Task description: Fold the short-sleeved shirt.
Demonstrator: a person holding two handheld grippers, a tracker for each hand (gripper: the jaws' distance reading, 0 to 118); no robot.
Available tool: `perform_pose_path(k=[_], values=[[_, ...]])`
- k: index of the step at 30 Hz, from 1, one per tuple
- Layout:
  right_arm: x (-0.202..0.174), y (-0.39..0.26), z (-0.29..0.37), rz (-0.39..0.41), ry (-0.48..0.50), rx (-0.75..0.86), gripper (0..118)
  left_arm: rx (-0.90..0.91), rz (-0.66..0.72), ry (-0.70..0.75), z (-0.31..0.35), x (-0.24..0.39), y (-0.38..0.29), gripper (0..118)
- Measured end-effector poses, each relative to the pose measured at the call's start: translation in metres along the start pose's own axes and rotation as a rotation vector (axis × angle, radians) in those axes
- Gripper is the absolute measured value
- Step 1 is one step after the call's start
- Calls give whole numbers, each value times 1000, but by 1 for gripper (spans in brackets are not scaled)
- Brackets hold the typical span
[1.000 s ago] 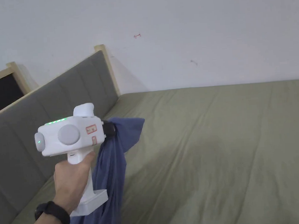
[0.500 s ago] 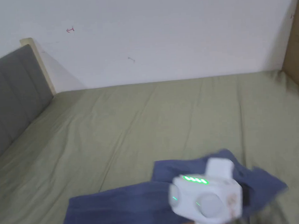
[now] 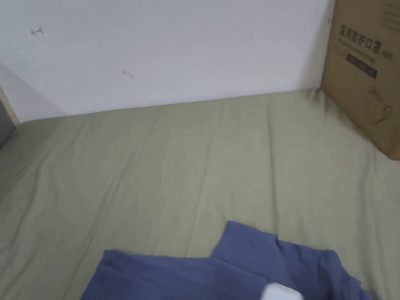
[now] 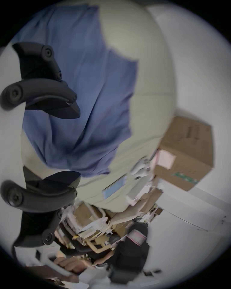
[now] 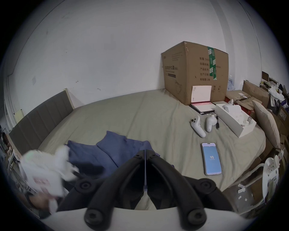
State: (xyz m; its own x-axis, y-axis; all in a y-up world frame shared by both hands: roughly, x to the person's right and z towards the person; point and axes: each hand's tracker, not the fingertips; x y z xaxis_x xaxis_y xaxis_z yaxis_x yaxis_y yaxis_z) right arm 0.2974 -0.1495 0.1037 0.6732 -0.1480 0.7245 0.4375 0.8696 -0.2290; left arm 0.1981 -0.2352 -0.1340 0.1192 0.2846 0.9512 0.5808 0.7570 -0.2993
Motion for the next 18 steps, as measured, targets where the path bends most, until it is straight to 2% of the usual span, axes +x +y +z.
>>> perform_pose_path(k=[3,7,9,10,11,13,18], values=[[-5,9,4,16,17,24,1,164,-64,138,80,-31,24,76],[-17,18,1,68,23,52,1,369,-40,354,181,-53,37,74],[-22,20,-4,81,31,59,1,444,-8,450,222,-56,35,61],[-25,21,-5,84,46,63,1,477,-1,485,235,-55,31,50],[-29,22,-5,84,58,69,1,490,5,523,248,-55,28,30],[-37,24,-4,90,73,82,1,483,14,588,265,-56,22,0],[-51,28,-2,113,105,98,1,475,47,636,288,-59,6,0]])
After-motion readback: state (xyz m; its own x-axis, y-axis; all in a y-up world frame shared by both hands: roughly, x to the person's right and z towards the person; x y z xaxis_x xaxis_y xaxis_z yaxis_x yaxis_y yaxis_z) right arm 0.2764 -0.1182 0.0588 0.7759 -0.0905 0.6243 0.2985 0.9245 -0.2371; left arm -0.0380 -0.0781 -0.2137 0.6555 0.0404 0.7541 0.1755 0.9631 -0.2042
